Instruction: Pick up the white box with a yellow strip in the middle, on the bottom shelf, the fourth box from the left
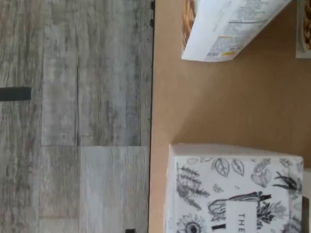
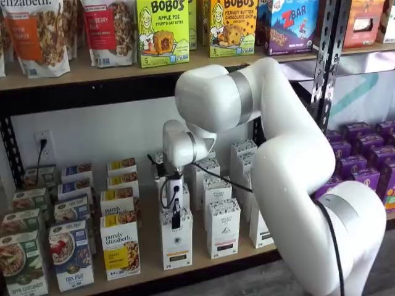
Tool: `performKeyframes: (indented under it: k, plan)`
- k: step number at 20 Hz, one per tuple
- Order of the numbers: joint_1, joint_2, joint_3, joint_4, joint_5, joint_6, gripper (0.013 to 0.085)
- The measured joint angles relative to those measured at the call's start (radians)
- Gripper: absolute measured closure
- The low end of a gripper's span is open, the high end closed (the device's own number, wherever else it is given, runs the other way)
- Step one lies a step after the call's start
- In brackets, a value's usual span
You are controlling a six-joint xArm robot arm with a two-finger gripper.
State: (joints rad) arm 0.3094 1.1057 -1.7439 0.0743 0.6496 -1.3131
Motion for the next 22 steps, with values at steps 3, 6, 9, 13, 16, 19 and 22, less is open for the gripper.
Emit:
performKeyframes:
  k: [3, 6, 9, 13, 16, 19, 22]
  plan:
    - [0.000, 0.021, -0.024, -0.012, 0.010, 0.011, 0.0130]
    - [0.003, 0.040, -0.040, -0.022, 0.006, 0.021, 0.0130]
    - [0.004, 0.055, -0.051, -0.028, 0.003, 0.026, 0.0130]
    - [0.006, 0.071, -0.063, -0.036, 0.000, 0.034, 0.0130]
    - [0.007, 0.076, -0.055, -0.042, -0.030, 0.040, 0.0130]
    - [0.007, 0.077, -0.046, -0.044, -0.049, 0.041, 0.0130]
    - [0.003, 0.072, -0.032, -0.037, -0.063, 0.031, 0.0210]
